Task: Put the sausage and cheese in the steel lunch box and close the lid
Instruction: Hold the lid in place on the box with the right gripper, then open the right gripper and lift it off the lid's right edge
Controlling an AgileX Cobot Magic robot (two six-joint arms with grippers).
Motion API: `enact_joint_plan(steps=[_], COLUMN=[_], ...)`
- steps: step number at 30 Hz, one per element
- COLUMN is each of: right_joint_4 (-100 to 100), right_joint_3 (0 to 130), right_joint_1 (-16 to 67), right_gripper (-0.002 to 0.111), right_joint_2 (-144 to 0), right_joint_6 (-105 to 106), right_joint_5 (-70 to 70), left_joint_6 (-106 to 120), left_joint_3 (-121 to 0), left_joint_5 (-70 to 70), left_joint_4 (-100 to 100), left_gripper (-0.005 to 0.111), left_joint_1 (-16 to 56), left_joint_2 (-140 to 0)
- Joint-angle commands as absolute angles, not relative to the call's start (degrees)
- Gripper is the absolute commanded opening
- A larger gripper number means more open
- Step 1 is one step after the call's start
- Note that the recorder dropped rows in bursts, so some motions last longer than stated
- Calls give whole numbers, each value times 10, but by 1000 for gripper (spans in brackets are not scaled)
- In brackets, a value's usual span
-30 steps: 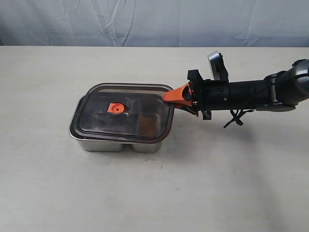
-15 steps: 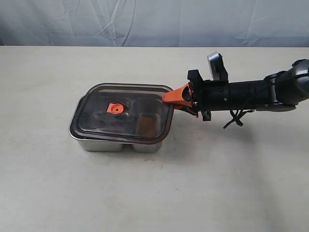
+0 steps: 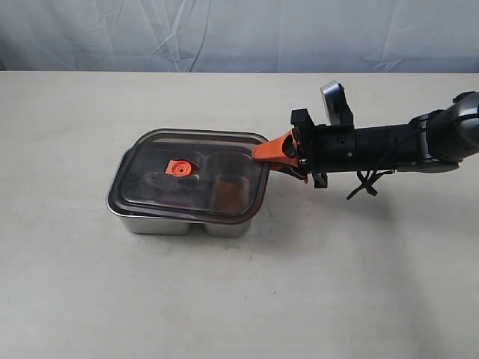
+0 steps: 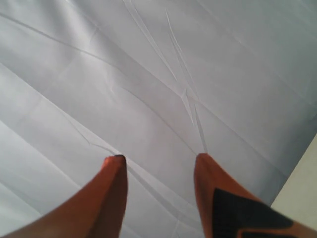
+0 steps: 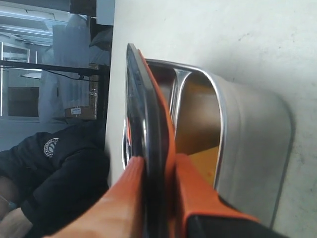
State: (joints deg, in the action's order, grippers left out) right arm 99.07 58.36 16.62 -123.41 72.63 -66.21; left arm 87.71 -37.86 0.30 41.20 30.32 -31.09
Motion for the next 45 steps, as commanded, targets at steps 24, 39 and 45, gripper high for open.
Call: enact_joint_plan(steps=[24,39,45], right_joint_4=[941,775,614], right_joint_3=[587,587,587], right_joint_1=[101,86,158], right_gripper=[53,-1,-1], right_joint_2=[-1231,-1086,-1029], right_joint_6=[721,595,475], right_joint_5=[-691,-491,-380], left_joint_6=[871,871,872], left_joint_3=[-379,-353,-351], left_joint_5=[5,19,41], left_joint_4=[432,499,522], left_gripper=[42,6,0], left_joint_1=[303,303,303], left_joint_2=[-308,-317,-348])
